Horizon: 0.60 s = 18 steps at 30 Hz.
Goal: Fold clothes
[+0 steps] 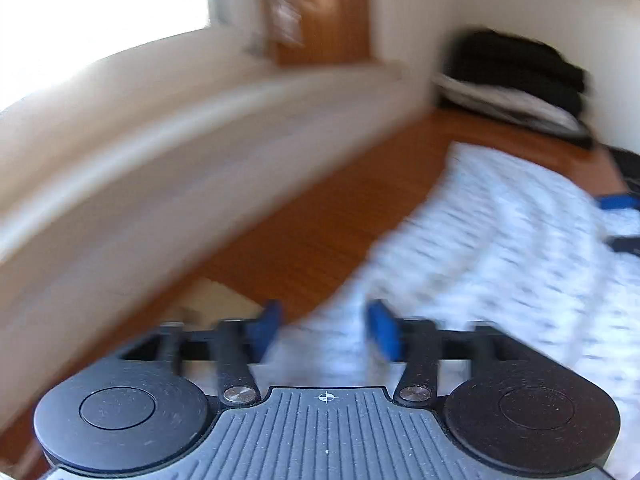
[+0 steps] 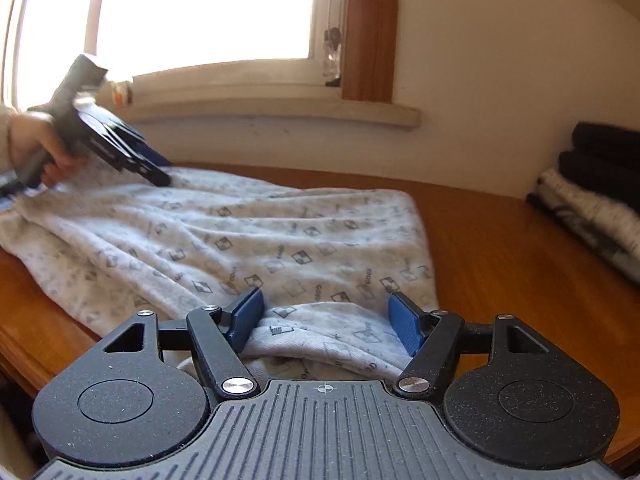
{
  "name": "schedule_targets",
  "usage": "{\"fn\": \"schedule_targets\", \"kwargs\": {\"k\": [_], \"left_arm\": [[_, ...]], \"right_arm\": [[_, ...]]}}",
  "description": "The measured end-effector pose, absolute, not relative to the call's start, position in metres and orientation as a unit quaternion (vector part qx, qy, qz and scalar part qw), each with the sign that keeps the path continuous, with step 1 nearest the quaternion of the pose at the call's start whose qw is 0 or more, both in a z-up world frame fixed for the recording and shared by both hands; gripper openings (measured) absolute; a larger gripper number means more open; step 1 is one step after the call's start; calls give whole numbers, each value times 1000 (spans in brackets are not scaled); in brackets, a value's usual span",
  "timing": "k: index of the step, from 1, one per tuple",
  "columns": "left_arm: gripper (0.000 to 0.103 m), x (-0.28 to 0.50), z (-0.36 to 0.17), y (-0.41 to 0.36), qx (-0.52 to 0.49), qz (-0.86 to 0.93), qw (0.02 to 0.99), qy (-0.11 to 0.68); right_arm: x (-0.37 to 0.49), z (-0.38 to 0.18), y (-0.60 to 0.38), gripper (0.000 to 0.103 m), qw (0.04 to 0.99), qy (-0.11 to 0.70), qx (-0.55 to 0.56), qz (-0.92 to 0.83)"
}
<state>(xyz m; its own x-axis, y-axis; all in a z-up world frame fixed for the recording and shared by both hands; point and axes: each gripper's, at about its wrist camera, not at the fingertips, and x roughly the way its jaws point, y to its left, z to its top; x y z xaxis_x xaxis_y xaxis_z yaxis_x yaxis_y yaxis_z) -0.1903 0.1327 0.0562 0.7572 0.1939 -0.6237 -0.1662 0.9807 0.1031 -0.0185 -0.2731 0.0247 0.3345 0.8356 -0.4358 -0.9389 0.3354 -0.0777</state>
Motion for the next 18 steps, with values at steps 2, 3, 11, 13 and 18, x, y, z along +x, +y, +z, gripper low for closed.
{"fn": "schedule_targets", "kwargs": {"k": [2,3,11,13,18], "left_arm": [[34,-198,66,144,-11,115,941,318],[34,-203,71,147,-21,115,943,313],[62,-251,77,145,-70,72,948,301],[62,-254,70,139,-64,67,945,313],[21,-260,61,144,-53,120,935,329]], "right_arm": [[-9,27,-269,68,816,154,-186,526],[-5,28,-267,68,826,147,-199,506],[-10,37,-272,68,851,115,-193,475],[-20,40,-273,68,850,95,-166,491],[-25,37,-256,68,810,121,-122,560]]}}
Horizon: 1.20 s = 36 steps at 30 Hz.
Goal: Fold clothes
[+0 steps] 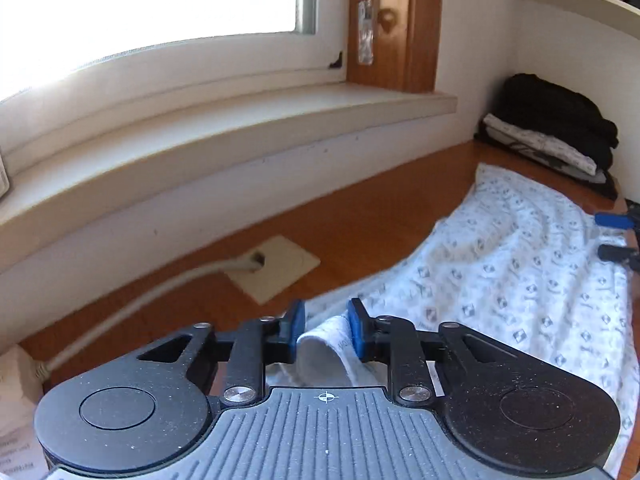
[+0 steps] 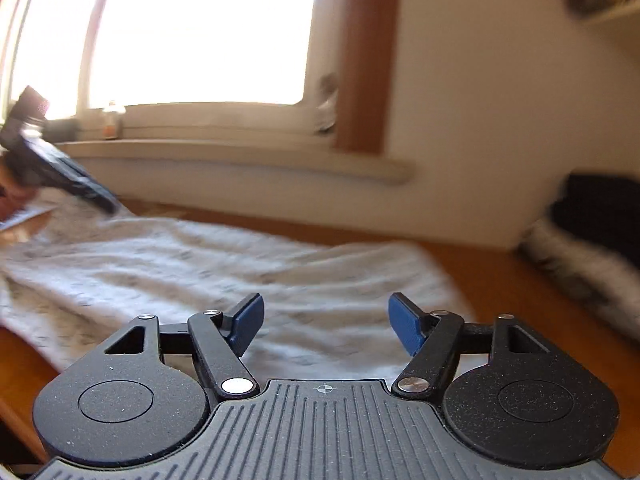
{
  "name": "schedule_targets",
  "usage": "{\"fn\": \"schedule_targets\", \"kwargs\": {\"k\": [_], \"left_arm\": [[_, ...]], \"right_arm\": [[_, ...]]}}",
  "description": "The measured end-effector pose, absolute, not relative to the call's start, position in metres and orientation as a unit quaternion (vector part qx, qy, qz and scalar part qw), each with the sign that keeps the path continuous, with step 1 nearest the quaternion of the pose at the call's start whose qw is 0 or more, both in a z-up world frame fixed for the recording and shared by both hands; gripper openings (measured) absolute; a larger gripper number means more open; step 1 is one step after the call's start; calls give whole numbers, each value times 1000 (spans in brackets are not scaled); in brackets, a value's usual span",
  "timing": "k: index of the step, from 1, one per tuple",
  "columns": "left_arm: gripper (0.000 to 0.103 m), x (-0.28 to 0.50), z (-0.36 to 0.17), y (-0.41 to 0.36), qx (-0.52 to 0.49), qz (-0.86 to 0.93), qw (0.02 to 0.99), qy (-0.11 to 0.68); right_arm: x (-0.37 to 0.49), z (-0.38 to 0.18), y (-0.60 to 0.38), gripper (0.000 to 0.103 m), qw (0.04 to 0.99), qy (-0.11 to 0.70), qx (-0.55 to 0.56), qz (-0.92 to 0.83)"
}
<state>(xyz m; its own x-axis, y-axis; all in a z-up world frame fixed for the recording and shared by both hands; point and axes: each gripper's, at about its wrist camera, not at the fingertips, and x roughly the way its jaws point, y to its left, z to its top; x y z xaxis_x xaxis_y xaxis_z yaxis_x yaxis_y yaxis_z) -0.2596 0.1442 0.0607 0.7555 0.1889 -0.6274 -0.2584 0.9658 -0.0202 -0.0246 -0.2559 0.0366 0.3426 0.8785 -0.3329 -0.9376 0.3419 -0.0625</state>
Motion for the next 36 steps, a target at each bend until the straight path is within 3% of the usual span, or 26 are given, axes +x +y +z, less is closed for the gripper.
{"fn": "schedule_targets", "kwargs": {"k": [8,12,16,18,19,25,32,34,35,36], "left_arm": [[23,-274,57,169,-101,172,932,304],[38,-278,79,162,-129,166,944,256],[42,-251,96,123,-113,109,959,234],[58,-229,99,98,-103,74,966,225],[61,-217,98,87,-95,58,969,222],[64,-150,65,49,-83,-1,961,263],[67,-109,49,59,-98,-7,949,301],[60,-96,41,63,-74,9,945,318],[46,-95,36,64,-58,8,944,324],[46,-93,30,64,-42,7,943,331]], "right_arm": [[2,22,-263,69,794,189,-104,568],[-3,18,-264,71,802,178,-97,562],[-8,16,-264,71,808,171,-93,556],[-8,15,-265,71,808,169,-93,557],[-7,15,-265,71,808,168,-93,557],[-11,15,-266,71,814,167,-94,548],[-17,13,-266,72,824,158,-86,538],[-19,12,-267,72,826,154,-83,536],[-19,11,-267,72,826,153,-83,536],[-18,11,-267,72,826,154,-82,537]]}}
